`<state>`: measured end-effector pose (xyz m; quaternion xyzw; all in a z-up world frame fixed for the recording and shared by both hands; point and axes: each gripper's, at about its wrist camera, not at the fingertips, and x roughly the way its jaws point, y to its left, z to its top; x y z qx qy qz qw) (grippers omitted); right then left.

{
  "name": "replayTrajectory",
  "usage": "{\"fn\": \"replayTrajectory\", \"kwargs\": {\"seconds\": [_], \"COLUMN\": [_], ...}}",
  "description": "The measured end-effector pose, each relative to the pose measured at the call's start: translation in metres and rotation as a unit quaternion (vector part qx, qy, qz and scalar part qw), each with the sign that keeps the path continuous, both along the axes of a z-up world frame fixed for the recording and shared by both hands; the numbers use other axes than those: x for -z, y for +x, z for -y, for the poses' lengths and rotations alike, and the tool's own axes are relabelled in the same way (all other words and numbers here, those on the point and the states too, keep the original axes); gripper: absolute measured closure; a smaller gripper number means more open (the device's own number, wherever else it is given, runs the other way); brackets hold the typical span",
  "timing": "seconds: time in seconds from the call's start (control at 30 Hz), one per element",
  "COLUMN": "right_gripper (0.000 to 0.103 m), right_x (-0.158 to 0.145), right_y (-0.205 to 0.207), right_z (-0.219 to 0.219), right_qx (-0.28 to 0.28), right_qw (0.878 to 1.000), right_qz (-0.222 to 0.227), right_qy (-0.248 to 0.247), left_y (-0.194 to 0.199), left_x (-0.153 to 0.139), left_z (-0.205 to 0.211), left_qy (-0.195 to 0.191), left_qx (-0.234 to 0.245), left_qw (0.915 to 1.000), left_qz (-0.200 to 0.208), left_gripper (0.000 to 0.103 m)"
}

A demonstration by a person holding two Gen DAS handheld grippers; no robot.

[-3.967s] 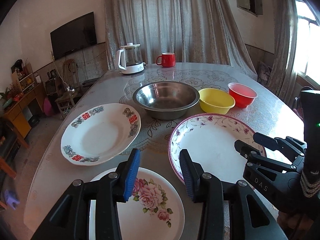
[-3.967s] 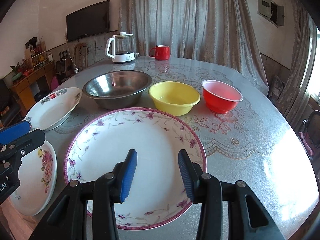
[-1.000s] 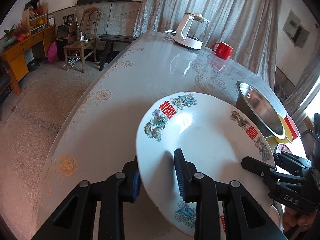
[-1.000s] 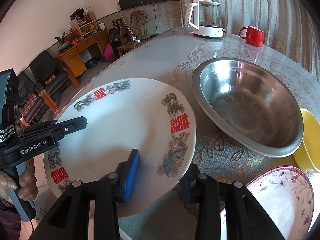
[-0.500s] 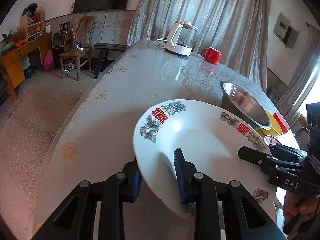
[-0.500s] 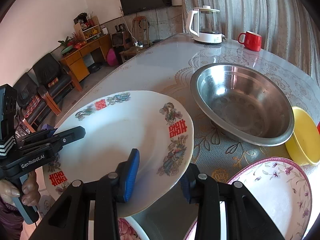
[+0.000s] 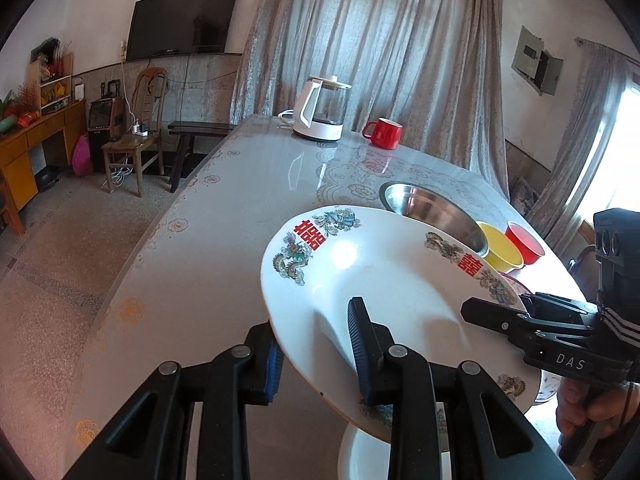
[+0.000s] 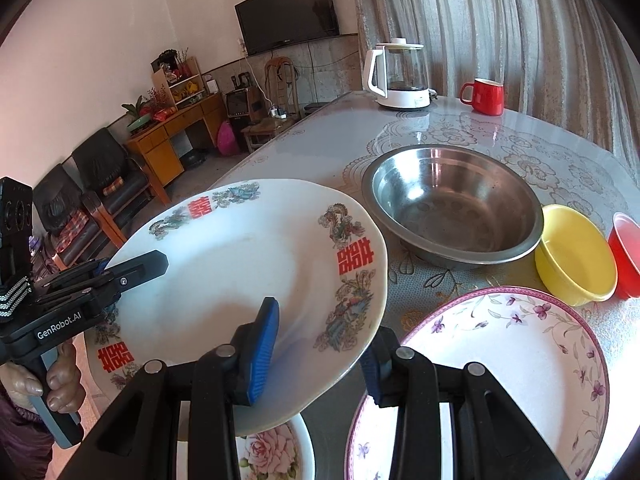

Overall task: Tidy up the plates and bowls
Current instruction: 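Carry the red-print plate and lower it onto the purple-flowered plate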

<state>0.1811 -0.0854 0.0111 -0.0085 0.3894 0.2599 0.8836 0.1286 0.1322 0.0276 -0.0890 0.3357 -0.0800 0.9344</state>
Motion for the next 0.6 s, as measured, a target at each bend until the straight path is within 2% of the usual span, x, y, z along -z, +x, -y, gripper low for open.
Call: {"fn": "replayTrajectory", "kwargs": {"seconds": [0.37,0.6], "right_gripper": [0.066,0.066], "right_x": [-0.016,-0.013], "right_y": [-0.044,-0.064], "right_z": [0.072,0.122], "right_qx": [0.054,0.105], "right_qw": [0.998,0.994], "right_qz": [0.017,0.016], "right_qy": [0.008,0.001], "left_y": [-0.021,-0.022], "left_x": [-0.017,-0.011], "left_z": [0.075,0.128], "left_qy": [-0.01,-0.017], "left_qx": [0.074,0.116], "left_qw": [0.9972,0.993], "left_qz": [0.009,-0.012], "left_gripper": [0.073,0.072]}}
